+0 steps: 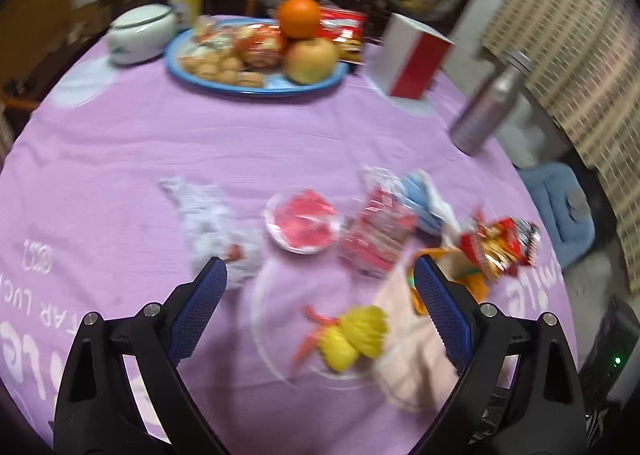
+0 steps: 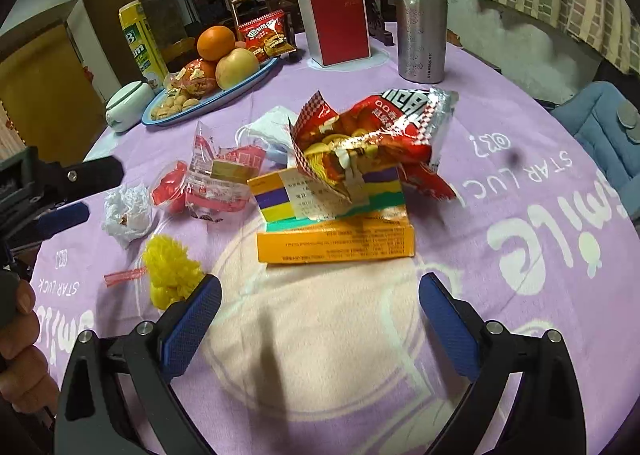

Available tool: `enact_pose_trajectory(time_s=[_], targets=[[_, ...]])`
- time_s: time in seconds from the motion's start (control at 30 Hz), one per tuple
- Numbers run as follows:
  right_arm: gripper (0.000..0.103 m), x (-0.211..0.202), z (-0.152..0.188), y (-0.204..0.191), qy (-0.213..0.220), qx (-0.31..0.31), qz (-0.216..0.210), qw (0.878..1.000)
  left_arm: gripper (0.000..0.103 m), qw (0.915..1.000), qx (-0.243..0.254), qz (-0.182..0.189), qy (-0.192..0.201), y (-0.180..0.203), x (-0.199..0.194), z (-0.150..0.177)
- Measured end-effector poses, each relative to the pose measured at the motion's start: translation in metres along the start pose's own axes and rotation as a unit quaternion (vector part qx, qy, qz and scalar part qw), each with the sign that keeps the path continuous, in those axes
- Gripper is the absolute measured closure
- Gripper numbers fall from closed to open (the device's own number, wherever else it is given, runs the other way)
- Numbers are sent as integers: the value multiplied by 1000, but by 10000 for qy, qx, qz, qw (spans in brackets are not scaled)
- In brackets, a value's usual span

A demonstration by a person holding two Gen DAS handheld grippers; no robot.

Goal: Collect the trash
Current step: 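Swing both tools back over the table toward the remaining trash, then grasp the yellow plastic mesh with the right tool while the left tool grasps the crumpled white plastic bag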

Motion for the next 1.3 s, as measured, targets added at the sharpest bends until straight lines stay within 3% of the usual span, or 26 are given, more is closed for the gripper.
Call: enact_pose_trajectory(time_s=[0.13,0.37,0.47,0.6,0.8,0.9,0.93,0.97,1.03,1.3], targets=[[6,6,-4,-3,-59,52,31,10000,12,9997,-229,-13,-107,-10,3,3],[5,19,-6,-14,-57,-194,255,9995,12,9998,-87,-19,-168,-3,4,5],[6,20,4,-27,-201,-338,45,9992,12,9997,-155,-27,-172,-7,-2,6],[7,17,21,-52,-365,-727,-297,9962,12,9976,-119,-568,-383,-19,-6,10],[16,27,36,-87,-484,-1002,-538,9923,12,9899,-896,-1031,-385,-64,-13,15],[26,38,35,-95,-502,-971,-498,9928,12,9877,-1100,-1035,-411,-74,-12,17],[38,43,35,-96,-563,-925,-499,9929,12,9879,-1115,-985,-443,-73,-10,18],[42,47,35,-97,-642,-915,-499,9925,12,9881,-1126,-928,-484,-73,-8,18],[65,49,33,-103,-553,-1024,-450,9922,12,9880,-1137,-871,-574,-73,-2,20],[69,17,32,-91,-244,-1011,-721,9920,12,9879,-1236,-641,-679,-75,5,23]])
Point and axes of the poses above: each gripper's, at about its wrist camera, not at the fingertips, and x roughly the way its jaws point, y to its right, z to its underside, the point moved 7 cm from there along x, roughly the way its jaws point, and after that the axes turned 14 degrees about x, right-handed, at the moved point
